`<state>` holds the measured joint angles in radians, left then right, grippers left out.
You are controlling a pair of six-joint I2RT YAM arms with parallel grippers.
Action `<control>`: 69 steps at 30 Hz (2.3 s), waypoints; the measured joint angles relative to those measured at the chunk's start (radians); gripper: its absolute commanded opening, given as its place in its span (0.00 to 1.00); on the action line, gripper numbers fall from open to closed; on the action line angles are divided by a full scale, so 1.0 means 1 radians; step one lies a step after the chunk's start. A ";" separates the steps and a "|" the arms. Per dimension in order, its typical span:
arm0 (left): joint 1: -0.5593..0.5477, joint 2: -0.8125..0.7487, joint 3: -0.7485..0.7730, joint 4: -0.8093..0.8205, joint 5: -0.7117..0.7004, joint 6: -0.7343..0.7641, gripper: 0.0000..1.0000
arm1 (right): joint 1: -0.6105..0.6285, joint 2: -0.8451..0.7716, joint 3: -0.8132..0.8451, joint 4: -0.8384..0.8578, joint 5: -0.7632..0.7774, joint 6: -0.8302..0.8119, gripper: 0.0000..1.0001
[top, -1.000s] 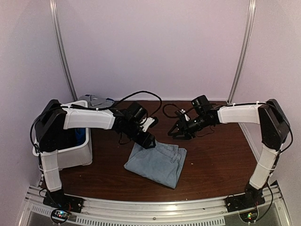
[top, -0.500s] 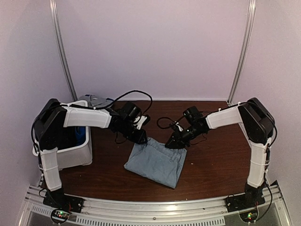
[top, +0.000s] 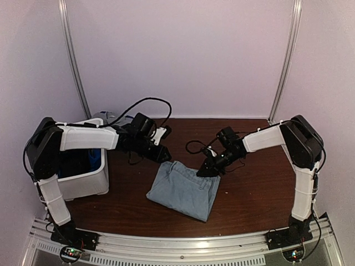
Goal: Fold and stack the mixed laundry pile
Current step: Adjust the square-folded skirt at the center of the board.
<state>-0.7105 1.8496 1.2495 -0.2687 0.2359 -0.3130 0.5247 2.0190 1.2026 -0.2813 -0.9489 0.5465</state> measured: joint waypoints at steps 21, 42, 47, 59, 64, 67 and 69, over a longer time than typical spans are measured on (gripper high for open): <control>-0.069 0.089 0.039 0.073 0.053 -0.006 0.77 | -0.019 0.001 0.003 0.096 -0.024 0.130 0.21; -0.029 0.089 -0.088 0.240 0.049 -0.199 0.00 | -0.018 0.037 0.030 -0.045 0.059 -0.023 0.00; -0.014 0.085 -0.134 0.315 0.078 -0.266 0.00 | -0.019 0.035 0.030 -0.048 0.060 -0.034 0.16; -0.003 0.089 -0.144 0.328 0.077 -0.302 0.02 | -0.093 -0.198 0.037 -0.154 0.102 0.008 0.40; -0.003 0.091 -0.144 0.330 0.077 -0.303 0.02 | -0.079 -0.265 -0.052 -0.145 0.081 0.061 0.41; -0.003 0.094 -0.144 0.336 0.078 -0.302 0.02 | -0.058 -0.251 -0.095 -0.143 0.073 0.092 0.40; -0.003 0.096 -0.144 0.339 0.079 -0.302 0.03 | -0.040 -0.235 -0.101 -0.134 0.066 0.113 0.40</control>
<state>-0.7132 1.9457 1.1057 0.0704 0.3149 -0.6151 0.4843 1.7836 1.1015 -0.4149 -0.8825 0.6590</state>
